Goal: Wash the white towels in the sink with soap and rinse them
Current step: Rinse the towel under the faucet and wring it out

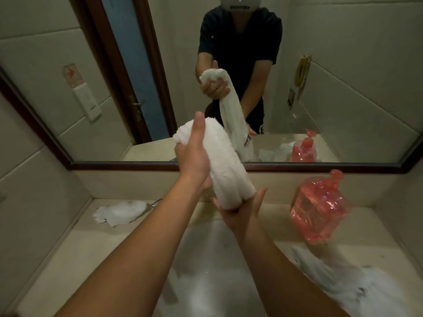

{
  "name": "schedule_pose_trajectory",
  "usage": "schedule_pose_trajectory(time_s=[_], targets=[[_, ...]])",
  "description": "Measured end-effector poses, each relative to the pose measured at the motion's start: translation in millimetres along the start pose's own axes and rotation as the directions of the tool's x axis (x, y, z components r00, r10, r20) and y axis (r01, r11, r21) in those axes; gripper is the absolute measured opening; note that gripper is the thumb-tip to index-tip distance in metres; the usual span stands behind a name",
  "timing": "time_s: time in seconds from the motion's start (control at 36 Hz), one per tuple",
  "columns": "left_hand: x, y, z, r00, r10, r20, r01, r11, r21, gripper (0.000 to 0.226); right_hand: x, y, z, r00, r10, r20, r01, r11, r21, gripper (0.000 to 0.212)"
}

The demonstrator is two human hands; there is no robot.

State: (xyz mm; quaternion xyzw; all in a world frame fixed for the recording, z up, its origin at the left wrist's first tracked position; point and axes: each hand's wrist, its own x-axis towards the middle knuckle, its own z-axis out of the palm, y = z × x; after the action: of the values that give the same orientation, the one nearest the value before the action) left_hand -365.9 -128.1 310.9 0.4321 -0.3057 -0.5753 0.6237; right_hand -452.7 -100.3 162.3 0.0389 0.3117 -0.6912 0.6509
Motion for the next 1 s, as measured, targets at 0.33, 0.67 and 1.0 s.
schedule_pose_trajectory(time_s=[0.33, 0.67, 1.0], targets=[[18, 8, -120, 0.990, -0.080, 0.119, 0.076, 0.997, 0.035, 0.068, 31, -24, 25, 0.999, -0.034, 0.004, 0.034, 0.991, -0.126, 0.044], [12, -22, -65, 0.912, 0.274, 0.305, -0.400, 0.762, 0.509, 0.065, -19, -15, 74, 0.858, -0.133, 0.495, 0.419, 0.738, -0.528, 0.048], [0, -54, -59, 0.954, 0.006, 0.299, -0.158, 0.859, 0.487, 0.049, -30, -33, 70, 0.907, 0.027, 0.420, 0.293, 0.677, -0.675, 0.094]])
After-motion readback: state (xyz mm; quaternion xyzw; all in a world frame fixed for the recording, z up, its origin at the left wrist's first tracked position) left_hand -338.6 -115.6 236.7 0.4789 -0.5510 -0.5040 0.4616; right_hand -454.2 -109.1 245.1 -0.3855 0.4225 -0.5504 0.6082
